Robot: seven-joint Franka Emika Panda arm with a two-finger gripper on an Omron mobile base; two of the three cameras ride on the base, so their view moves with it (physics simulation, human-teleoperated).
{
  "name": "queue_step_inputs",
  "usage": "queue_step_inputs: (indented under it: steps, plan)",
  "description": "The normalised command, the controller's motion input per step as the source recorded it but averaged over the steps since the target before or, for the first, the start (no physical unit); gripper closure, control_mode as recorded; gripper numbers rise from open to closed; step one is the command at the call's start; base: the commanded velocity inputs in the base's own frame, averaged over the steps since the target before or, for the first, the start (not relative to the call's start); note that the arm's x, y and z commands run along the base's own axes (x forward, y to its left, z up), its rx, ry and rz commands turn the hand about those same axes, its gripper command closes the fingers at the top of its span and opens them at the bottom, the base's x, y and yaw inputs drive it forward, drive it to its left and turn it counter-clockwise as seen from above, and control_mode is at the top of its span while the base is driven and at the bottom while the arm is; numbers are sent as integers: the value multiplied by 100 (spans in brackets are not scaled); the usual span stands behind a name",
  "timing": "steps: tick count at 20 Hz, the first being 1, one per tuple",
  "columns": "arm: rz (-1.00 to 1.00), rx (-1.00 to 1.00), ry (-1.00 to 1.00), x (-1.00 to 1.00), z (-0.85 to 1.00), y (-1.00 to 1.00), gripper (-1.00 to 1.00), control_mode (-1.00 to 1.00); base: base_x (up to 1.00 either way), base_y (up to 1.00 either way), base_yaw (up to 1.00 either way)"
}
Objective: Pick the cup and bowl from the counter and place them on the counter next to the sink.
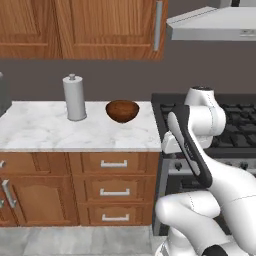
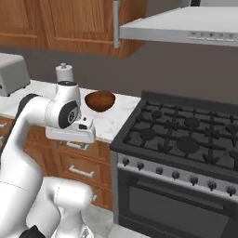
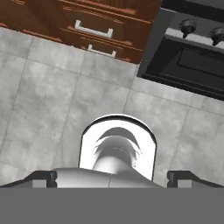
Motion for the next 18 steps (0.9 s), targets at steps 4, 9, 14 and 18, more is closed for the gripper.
queue_step_inputs:
  steps: [4, 9, 14, 18]
  plan:
    - [0, 0, 0, 0, 0, 0, -100, 100, 33, -1, -54]
    - [0, 0, 0, 0, 0, 0, -100, 100, 64, 48, -41]
    - [0, 0, 0, 0, 0, 0, -100, 100, 98, 74, -25]
    - [0, 0, 0, 0, 0, 0, -100, 100, 59, 52, -18]
